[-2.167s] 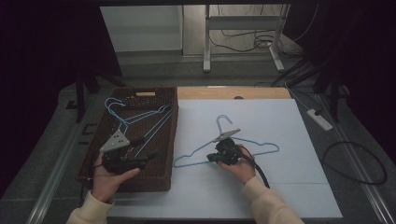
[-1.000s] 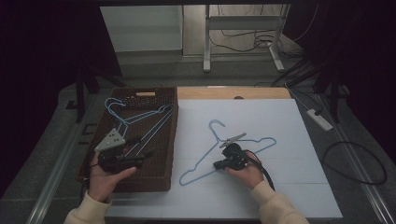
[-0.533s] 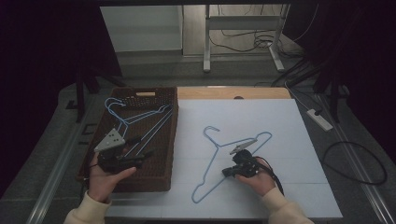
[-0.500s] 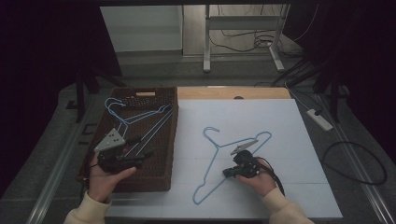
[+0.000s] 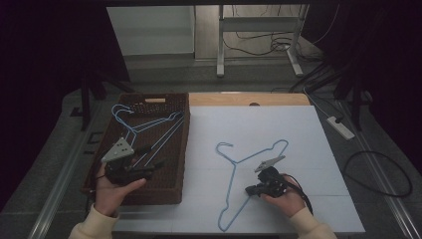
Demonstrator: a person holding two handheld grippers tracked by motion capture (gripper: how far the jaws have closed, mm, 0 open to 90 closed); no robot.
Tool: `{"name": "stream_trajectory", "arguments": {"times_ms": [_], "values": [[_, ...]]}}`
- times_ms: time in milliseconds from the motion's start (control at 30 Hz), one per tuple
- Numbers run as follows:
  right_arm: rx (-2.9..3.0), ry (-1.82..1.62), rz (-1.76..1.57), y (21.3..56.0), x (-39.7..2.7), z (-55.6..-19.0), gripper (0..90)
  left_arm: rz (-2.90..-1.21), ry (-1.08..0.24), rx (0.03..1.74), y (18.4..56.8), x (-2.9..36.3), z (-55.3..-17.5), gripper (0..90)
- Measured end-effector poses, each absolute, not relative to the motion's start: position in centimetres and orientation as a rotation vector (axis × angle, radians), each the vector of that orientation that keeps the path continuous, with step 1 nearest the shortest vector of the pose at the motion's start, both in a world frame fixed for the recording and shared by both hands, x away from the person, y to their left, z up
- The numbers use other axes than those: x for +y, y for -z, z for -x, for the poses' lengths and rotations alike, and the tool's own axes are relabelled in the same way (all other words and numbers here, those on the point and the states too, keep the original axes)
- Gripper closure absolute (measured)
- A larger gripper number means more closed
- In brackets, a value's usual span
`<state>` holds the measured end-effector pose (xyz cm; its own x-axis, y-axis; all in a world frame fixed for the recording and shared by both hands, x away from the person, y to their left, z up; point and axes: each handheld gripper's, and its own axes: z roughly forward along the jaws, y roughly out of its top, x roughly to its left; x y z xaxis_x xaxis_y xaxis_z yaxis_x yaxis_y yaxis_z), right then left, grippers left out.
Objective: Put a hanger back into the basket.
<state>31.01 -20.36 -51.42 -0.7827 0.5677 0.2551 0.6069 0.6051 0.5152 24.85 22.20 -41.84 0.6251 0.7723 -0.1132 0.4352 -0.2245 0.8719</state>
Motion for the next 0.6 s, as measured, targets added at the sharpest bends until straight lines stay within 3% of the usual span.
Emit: {"name": "stream_trajectory", "arguments": {"times_ms": [267,600], "values": [[-2.768,0.957,0.992,51.5,-20.5,-30.9,90.0,-1.862,-0.431,0.960,41.9,22.1,-24.8,30.9],[-2.780,1.288,1.072,49.1,-22.6,-31.4,90.0,-1.862,-0.431,0.957,41.9,21.9,-24.8,31.3]]}}
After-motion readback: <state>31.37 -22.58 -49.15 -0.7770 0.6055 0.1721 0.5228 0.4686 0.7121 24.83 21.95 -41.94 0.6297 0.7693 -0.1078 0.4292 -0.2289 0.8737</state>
